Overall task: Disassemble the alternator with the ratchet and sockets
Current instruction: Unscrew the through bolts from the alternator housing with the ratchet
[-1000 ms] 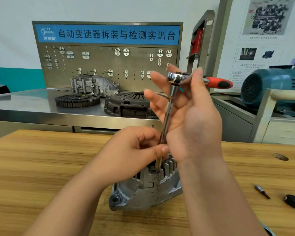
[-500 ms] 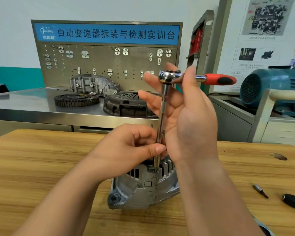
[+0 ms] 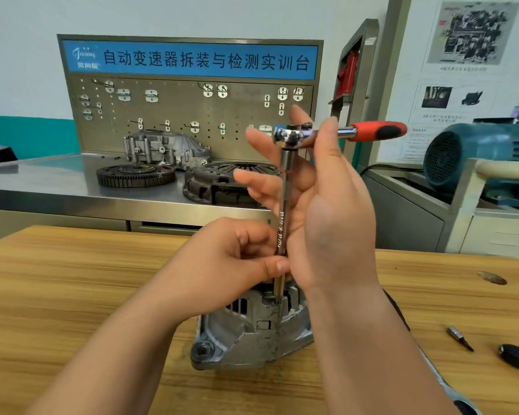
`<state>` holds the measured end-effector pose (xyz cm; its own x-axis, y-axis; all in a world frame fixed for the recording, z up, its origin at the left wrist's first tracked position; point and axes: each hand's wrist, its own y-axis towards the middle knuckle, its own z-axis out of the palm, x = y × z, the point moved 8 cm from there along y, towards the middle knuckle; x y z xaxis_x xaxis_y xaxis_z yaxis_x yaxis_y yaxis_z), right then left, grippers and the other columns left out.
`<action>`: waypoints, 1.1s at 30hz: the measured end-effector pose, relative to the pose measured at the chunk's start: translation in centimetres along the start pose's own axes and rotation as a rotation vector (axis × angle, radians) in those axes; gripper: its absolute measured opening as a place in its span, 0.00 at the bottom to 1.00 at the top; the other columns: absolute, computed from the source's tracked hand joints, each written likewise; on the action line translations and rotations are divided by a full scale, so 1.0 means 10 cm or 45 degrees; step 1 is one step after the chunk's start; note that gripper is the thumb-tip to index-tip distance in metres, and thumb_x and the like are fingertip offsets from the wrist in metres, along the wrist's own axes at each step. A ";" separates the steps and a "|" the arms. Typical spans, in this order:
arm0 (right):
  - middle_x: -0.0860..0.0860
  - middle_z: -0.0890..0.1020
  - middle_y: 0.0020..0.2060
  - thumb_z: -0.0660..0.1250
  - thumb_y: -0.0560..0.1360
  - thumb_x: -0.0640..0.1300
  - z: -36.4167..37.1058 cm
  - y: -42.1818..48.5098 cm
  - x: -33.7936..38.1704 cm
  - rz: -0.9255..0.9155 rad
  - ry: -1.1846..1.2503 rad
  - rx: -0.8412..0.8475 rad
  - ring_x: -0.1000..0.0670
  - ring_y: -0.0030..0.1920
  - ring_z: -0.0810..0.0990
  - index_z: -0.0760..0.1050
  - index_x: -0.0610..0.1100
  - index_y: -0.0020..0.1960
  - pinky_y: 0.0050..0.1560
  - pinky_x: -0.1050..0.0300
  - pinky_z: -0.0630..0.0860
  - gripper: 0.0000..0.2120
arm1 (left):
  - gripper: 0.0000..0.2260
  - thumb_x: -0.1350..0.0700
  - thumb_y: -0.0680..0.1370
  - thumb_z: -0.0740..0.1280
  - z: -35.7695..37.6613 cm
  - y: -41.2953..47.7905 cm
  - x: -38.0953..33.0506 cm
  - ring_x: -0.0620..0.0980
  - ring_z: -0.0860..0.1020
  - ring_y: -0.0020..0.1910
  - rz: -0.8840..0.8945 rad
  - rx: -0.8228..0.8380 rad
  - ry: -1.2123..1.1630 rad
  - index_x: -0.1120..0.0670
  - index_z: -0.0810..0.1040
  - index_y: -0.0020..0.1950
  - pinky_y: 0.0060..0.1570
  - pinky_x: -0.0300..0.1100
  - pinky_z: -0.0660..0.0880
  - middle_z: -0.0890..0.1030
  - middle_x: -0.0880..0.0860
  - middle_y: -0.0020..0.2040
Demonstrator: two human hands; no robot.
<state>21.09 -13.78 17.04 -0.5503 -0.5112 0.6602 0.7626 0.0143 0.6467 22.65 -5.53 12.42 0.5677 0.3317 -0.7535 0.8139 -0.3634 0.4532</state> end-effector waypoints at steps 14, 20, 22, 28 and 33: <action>0.48 0.85 0.49 0.61 0.73 0.56 0.00 0.02 -0.02 0.053 0.056 0.004 0.47 0.44 0.85 0.77 0.47 0.57 0.48 0.57 0.80 0.18 | 0.10 0.61 0.74 0.70 0.01 -0.02 -0.04 0.70 0.78 0.44 -0.007 -0.003 -0.010 0.69 0.78 0.47 0.46 0.63 0.75 0.81 0.69 0.42; 0.52 0.81 0.61 0.64 0.74 0.45 0.01 0.02 0.05 -0.116 -0.052 0.003 0.47 0.55 0.82 0.77 0.50 0.61 0.50 0.60 0.76 0.16 | 0.14 0.58 0.70 0.72 0.02 0.02 -0.03 0.66 0.79 0.42 -0.005 -0.086 0.141 0.69 0.77 0.47 0.46 0.59 0.77 0.80 0.69 0.42; 0.51 0.81 0.60 0.63 0.75 0.48 0.03 0.02 0.02 -0.078 0.003 0.029 0.47 0.51 0.83 0.78 0.53 0.58 0.49 0.60 0.76 0.13 | 0.14 0.58 0.72 0.71 0.03 0.02 -0.03 0.67 0.79 0.42 -0.002 -0.028 0.128 0.70 0.77 0.47 0.46 0.60 0.76 0.80 0.70 0.42; 0.47 0.85 0.46 0.63 0.74 0.52 -0.11 0.05 0.03 -0.013 0.072 -0.081 0.47 0.44 0.83 0.79 0.45 0.51 0.45 0.58 0.78 0.12 | 0.07 0.59 0.74 0.70 0.03 -0.01 -0.04 0.44 0.72 0.28 0.036 0.055 0.036 0.57 0.79 0.36 0.30 0.39 0.71 0.77 0.48 0.27; 0.39 0.80 0.53 0.63 0.76 0.43 -0.04 0.02 0.13 -0.195 -0.076 -0.044 0.47 0.48 0.78 0.80 0.51 0.52 0.54 0.55 0.74 0.09 | 0.16 0.58 0.69 0.73 0.02 0.01 -0.02 0.63 0.81 0.40 -0.019 0.002 -0.011 0.70 0.77 0.47 0.48 0.58 0.79 0.82 0.66 0.41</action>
<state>20.67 -14.74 17.86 -0.6793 -0.4535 0.5770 0.6789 -0.0898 0.7287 22.60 -5.82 12.46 0.5544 0.3298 -0.7641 0.8222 -0.3596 0.4413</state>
